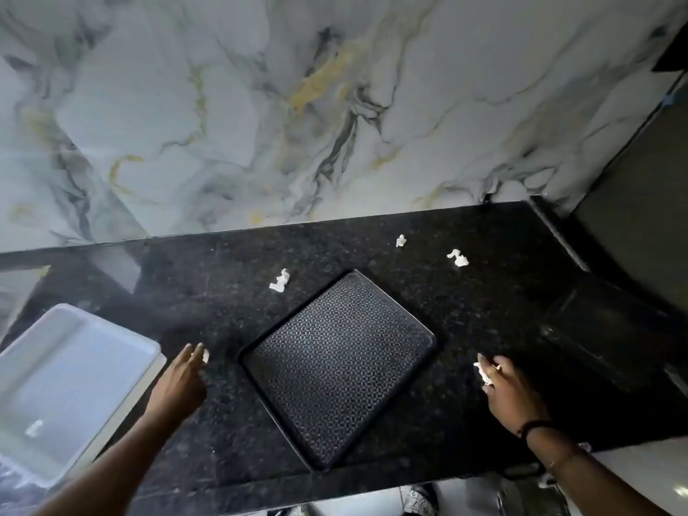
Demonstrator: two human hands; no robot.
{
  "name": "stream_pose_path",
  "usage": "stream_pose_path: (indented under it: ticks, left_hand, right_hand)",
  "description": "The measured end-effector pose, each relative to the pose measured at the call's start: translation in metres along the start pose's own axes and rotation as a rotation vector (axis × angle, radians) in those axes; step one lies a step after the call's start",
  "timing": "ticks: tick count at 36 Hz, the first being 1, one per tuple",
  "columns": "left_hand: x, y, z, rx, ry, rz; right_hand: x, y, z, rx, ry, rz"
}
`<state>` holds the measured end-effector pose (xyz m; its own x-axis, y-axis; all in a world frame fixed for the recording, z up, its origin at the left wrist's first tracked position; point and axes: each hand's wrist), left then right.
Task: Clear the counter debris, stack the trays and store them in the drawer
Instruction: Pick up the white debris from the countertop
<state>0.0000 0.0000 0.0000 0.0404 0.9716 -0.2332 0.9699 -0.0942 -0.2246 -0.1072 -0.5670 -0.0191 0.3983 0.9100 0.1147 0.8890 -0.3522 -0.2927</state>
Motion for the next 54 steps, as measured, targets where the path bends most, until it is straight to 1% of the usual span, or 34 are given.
stream_pose_path:
  ticks: [3,4,7,9,12,14,19,21,23,25,28,30,32,34,36,39,41,43,45,46,48,50,52,54]
  left_hand:
    - [-0.012,0.001,0.003,0.031,-0.080,-0.143]
    - [-0.018,0.002,0.003,0.042,-0.076,-0.157]
    - [-0.019,0.008,0.009,0.072,-0.030,-0.167]
    - [-0.018,0.013,0.014,0.056,-0.005,-0.172]
    - [-0.012,0.022,0.021,-0.033,0.028,-0.158]
    - [-0.012,0.030,0.022,-0.062,0.010,-0.180]
    - [-0.018,0.060,0.015,-0.086,-0.111,-0.252]
    - [-0.027,0.079,0.006,-0.130,-0.206,-0.229]
    - [-0.048,0.105,-0.007,-0.177,-0.272,-0.129]
    - [-0.076,0.134,-0.017,-0.230,-0.339,-0.064]
    - [-0.115,0.176,-0.023,-0.199,-0.425,-0.016]
    - [-0.129,0.195,-0.018,-0.142,-0.435,0.008]
    - [-0.133,0.208,-0.009,-0.093,-0.421,-0.014]
    - [-0.133,0.214,-0.001,-0.094,-0.397,-0.064]
    - [-0.133,0.217,0.006,-0.111,-0.374,-0.110]
    - [-0.135,0.221,0.011,-0.138,-0.344,-0.150]
    - [-0.138,0.224,0.013,-0.138,-0.326,-0.158]
    - [-0.142,0.226,0.014,-0.138,-0.336,-0.164]
    - [-0.146,0.226,0.014,-0.145,-0.360,-0.184]
    - [-0.148,0.225,0.013,-0.153,-0.376,-0.200]
    - [-0.152,0.225,0.012,-0.184,-0.421,-0.213]
    - [-0.156,0.225,0.007,-0.226,-0.480,-0.222]
    - [-0.158,0.223,0.001,-0.278,-0.525,-0.240]
    - [-0.159,0.217,-0.005,-0.317,-0.552,-0.243]
  right_hand:
    - [0.002,0.001,0.007,-0.069,-0.006,0.058]
    - [0.002,0.003,0.007,-0.080,-0.027,0.097]
    - [0.008,0.008,0.003,-0.074,-0.058,0.133]
    - [0.007,0.014,0.000,-0.096,-0.117,0.067]
    - [0.008,0.022,-0.003,-0.090,-0.151,-0.018]
    - [0.009,0.032,-0.008,-0.051,-0.126,-0.003]
    - [0.022,0.072,-0.035,-0.129,-0.039,0.086]
    - [0.028,0.103,-0.048,-0.145,-0.002,0.055]
    - [0.033,0.138,-0.064,-0.134,-0.016,-0.010]
    - [0.038,0.175,-0.077,-0.176,0.020,-0.017]
    - [0.047,0.225,-0.087,-0.191,0.054,0.050]
    - [0.053,0.254,-0.085,-0.188,0.141,0.061]
    - [0.060,0.273,-0.082,-0.149,0.238,0.104]
    - [0.067,0.282,-0.080,-0.121,0.294,0.176]
    - [0.073,0.284,-0.076,-0.155,0.228,0.190]
    - [0.082,0.283,-0.072,-0.186,0.131,0.156]
    - [0.089,0.285,-0.069,-0.219,0.186,0.123]
    - [0.100,0.289,-0.071,-0.233,0.339,0.083]
    - [0.119,0.294,-0.075,-0.175,0.491,0.037]
    - [0.129,0.297,-0.076,-0.123,0.503,0.003]
    - [0.150,0.306,-0.080,-0.024,0.412,-0.128]
    - [0.169,0.314,-0.083,0.055,0.303,-0.206]
    - [0.183,0.323,-0.084,0.097,0.155,-0.230]
    - [0.194,0.327,-0.088,0.106,0.048,-0.191]
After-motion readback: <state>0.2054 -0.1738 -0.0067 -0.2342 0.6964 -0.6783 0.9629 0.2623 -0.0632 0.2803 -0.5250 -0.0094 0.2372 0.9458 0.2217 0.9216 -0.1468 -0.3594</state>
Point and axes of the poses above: each hand's wrist, its own y-axis towards the middle knuckle, its own z-axis out of the palm, x = y × z, and after that the axes turned 5 degrees about z, right-handed
